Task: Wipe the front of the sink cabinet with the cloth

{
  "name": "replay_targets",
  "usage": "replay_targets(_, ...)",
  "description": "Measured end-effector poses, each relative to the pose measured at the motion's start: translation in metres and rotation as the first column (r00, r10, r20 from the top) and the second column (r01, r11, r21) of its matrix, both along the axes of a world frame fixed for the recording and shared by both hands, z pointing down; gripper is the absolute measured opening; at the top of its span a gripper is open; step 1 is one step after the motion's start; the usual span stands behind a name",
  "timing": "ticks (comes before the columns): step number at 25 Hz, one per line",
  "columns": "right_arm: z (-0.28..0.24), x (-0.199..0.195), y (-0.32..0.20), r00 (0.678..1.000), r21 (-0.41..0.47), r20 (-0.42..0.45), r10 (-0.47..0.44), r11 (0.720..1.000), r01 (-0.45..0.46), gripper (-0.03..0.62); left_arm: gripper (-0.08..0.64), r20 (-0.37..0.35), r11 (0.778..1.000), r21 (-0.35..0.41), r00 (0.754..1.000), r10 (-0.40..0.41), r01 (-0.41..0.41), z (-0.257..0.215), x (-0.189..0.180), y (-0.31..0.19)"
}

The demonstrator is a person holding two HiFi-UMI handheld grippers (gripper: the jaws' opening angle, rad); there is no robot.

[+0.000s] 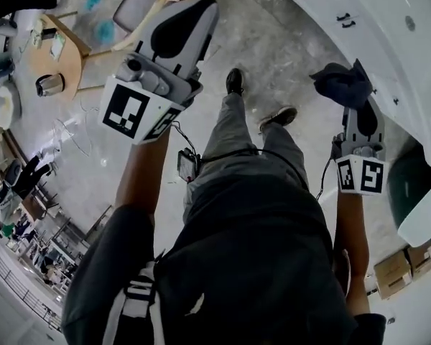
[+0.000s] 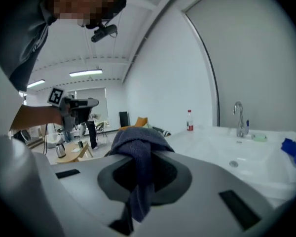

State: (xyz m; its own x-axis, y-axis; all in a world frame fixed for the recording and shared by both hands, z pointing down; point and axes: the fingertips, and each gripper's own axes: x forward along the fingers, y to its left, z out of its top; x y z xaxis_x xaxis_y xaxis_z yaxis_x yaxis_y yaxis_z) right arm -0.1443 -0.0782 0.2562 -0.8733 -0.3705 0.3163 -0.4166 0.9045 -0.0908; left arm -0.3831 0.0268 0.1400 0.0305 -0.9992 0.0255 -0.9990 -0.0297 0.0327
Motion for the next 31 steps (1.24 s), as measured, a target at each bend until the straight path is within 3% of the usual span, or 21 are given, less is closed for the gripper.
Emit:
replay_targets(3, -0.073, 0.010, -0.001, 0.995, 0.051, 0.100, 0.017, 0.998, -0.022, 0.026, 0.003, 0.032, 0.999, 0.051, 0.999, 0.002, -0.003, -0.036, 0.011, 0.006)
replay_targets(7, -0.157, 0.029, 0.013, 0.981, 0.134, 0.187, -0.054, 0.991, 0.029, 0.026, 0.003, 0.055, 0.995, 0.092, 0.998, 0.031, -0.036, -0.068, 0.036, 0.011)
replay_targets(12, -0.221, 0.078, 0.000, 0.969, 0.240, 0.247, -0.006, 0.969, -0.055, 0.026, 0.003, 0.047, 0.982, 0.099, 0.987, 0.157, -0.161, -0.076, 0.087, -0.012)
replay_targets(17, -0.249, 0.151, -0.024, 0.956, 0.274, 0.276, 0.103, 0.945, -0.180, 0.026, 0.003, 0.000, 0.962, 0.054, 0.963, 0.269, -0.269, -0.077, 0.161, -0.031)
replay_targets(21, -0.252, 0.197, -0.036, 0.923, 0.271, 0.313, 0.224, 0.910, -0.313, 0.026, 0.003, 0.038, 0.924, 0.027, 0.924, 0.380, -0.382, -0.076, 0.192, -0.048)
replay_targets(31, -0.238, 0.250, -0.035, 0.906, 0.209, 0.290, 0.307, 0.904, -0.373, 0.026, 0.003, 0.031, 0.880, -0.029, 0.880, 0.475, -0.474, -0.077, 0.243, -0.063)
